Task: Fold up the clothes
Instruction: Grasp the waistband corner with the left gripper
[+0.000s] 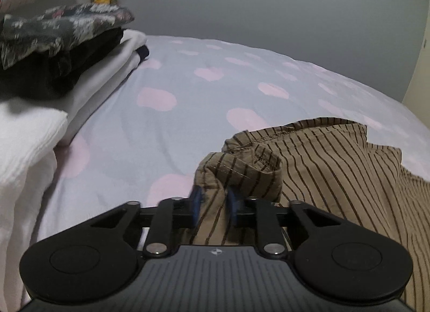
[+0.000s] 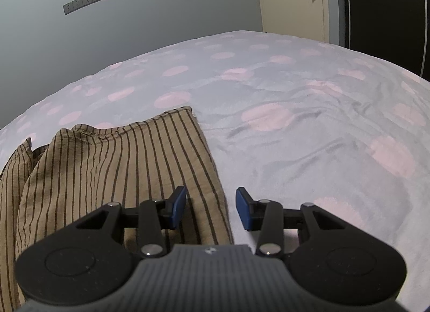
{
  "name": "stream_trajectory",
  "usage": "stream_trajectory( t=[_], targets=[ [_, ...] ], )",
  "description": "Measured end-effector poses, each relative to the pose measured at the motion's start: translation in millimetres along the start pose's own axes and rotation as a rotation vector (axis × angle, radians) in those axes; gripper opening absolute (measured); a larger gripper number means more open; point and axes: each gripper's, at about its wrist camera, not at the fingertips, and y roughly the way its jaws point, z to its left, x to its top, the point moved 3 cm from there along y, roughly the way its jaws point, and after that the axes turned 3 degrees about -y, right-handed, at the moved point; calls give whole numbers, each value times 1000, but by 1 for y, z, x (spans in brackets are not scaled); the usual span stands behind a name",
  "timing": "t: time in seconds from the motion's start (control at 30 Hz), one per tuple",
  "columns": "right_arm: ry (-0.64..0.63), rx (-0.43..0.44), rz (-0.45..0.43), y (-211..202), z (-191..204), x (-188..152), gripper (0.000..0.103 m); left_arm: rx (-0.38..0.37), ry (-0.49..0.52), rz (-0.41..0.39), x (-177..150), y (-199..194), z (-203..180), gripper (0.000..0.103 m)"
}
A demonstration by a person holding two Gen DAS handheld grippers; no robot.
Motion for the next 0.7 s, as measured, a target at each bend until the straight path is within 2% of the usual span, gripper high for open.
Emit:
stream_trajectory(
  t=[0.1, 0.27, 0.37, 0.43, 0.57, 0.63, 0.7],
  targets=[
    [1, 0, 4, 1, 0, 0, 45, 24, 15, -33, 5, -5, -1, 4],
    [3, 1, 9, 1, -1, 0, 45, 94, -37, -90, 17, -13, 14, 4],
    [8, -3, 10, 2, -2, 0, 45, 165, -117, -98, 24, -15, 36, 3],
    [11, -6, 12, 3, -3, 0, 45, 252, -153, -97, 27, -15, 50, 3],
    [16, -6, 22, 5, -4, -1, 45, 343, -168, -78, 29, -11, 64, 3],
    [16, -6, 23, 5, -4, 0, 45, 359, -158, -65, 29, -8, 66, 6],
    [16, -5, 20, 5, -5, 1, 45, 322, -195, -46, 29, -8, 71, 22]
  ],
)
